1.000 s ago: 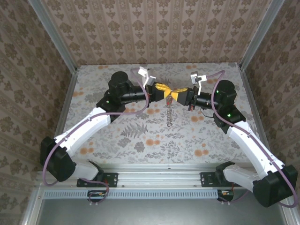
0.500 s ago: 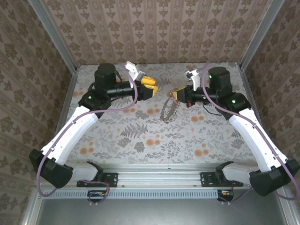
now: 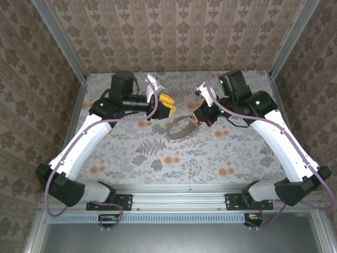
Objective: Put the keys on the keyring
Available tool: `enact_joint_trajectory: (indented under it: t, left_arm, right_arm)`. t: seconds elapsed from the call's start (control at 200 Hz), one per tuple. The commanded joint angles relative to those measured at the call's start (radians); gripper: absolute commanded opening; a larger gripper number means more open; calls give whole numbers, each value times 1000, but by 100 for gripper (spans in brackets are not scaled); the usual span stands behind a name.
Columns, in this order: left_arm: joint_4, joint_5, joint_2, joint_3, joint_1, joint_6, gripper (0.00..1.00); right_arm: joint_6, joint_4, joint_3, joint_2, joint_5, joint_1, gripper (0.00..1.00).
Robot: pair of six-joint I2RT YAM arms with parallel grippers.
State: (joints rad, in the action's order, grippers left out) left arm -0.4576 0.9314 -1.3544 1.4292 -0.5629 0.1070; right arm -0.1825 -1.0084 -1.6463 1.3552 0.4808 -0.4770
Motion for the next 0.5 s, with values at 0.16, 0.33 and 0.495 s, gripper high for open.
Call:
enact_joint_trajectory:
  t: [0.16,0.33,0.495]
  left_arm:
    - [-61,96,-50,58,-49,44,44]
    - [-53,93,-75,60,-76,40,43]
    - [-23,96,-77,53,-90,24,43]
  right_arm:
    - [-55,1,-8,-17,122,-6,0]
    - [-45,27,9,-27,157,-6,0]
    - [-40,46,19,-32,184,-6,0]
